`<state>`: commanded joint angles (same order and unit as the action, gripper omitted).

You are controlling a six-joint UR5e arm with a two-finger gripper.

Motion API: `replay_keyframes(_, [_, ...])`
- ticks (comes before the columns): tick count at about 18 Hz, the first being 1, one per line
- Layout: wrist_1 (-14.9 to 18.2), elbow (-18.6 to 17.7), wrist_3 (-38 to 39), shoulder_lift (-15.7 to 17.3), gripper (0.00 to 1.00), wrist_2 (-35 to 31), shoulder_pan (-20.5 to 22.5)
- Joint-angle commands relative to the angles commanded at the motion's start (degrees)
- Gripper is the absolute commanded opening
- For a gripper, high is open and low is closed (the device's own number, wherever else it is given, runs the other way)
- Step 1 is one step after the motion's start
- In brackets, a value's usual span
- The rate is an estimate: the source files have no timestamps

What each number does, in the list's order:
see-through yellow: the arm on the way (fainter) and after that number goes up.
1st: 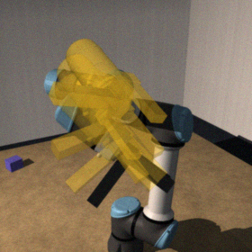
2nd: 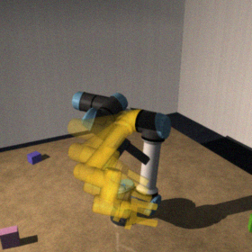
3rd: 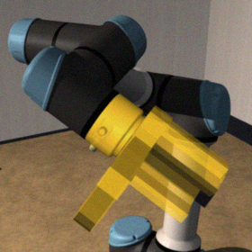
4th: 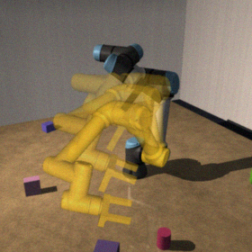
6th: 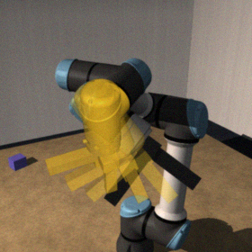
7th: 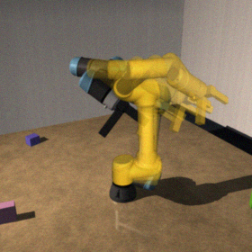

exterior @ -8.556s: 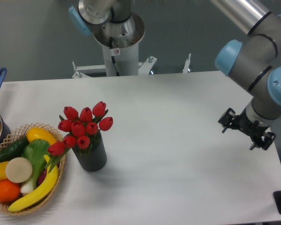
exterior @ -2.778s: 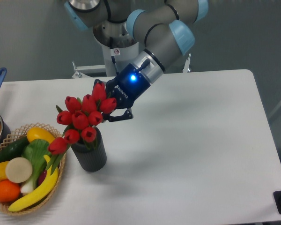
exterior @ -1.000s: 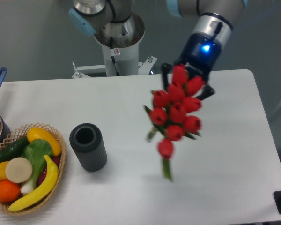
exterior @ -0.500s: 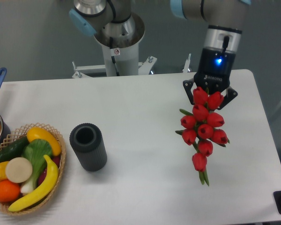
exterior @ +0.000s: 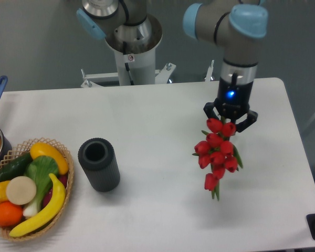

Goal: Pick up the flowers from the vase
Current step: 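Carry the tulip bunch away from the vase and hold it raised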

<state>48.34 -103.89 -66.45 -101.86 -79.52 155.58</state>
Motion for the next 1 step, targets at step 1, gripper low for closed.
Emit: replay_keyframes(1, [-0.1, 0.1, 0.0, -0.7, 0.07, -1.1, -0.9])
